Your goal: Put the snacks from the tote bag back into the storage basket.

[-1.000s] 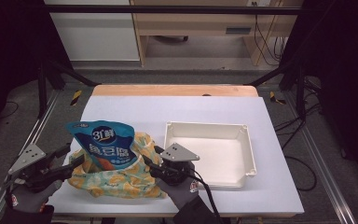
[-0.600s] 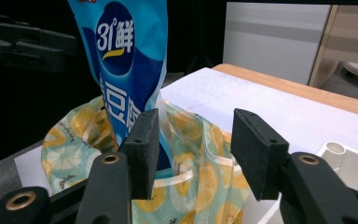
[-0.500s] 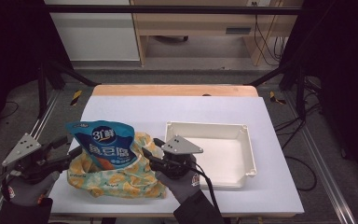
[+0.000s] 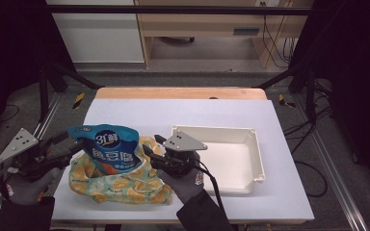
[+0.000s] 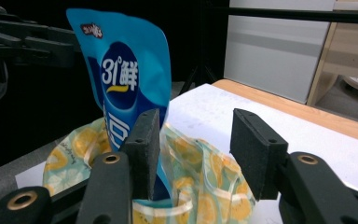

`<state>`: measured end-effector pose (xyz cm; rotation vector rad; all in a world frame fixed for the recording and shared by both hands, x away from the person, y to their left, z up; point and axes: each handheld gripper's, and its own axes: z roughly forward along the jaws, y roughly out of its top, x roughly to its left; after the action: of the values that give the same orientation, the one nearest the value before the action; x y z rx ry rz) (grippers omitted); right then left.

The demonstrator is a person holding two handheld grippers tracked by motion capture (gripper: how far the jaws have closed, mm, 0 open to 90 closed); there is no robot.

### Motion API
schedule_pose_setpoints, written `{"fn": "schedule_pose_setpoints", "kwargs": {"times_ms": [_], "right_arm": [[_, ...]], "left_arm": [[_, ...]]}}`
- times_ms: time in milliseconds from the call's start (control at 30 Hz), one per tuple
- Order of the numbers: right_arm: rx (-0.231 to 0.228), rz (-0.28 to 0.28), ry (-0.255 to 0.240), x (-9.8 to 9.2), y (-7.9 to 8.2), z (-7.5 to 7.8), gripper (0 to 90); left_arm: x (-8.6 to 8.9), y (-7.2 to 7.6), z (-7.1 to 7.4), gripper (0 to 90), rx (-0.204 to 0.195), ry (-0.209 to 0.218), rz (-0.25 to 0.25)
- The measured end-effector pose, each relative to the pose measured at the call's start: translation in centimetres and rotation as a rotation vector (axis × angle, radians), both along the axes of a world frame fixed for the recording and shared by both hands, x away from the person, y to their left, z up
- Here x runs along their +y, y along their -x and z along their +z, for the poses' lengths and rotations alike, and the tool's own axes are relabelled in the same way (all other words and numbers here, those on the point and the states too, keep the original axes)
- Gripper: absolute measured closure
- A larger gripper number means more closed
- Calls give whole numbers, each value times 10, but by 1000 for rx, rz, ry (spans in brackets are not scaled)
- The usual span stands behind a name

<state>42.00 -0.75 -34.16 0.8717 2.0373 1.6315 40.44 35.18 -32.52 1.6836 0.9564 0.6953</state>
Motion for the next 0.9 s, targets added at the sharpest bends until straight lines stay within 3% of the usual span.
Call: {"fn": "schedule_pose_setpoints", "kwargs": {"times_ms": [267, 633, 900], "right_arm": [[-35, 6, -6, 9, -3, 13, 579], [-30, 14, 5, 18, -7, 20, 623], [-14, 8, 31, 26, -14, 15, 656]], "left_arm": [[-2, -4, 6, 429, -14, -9, 16], [-2, -7, 8, 531, -15, -5, 14], [-5, -11, 7, 617, 5, -16, 17]]}}
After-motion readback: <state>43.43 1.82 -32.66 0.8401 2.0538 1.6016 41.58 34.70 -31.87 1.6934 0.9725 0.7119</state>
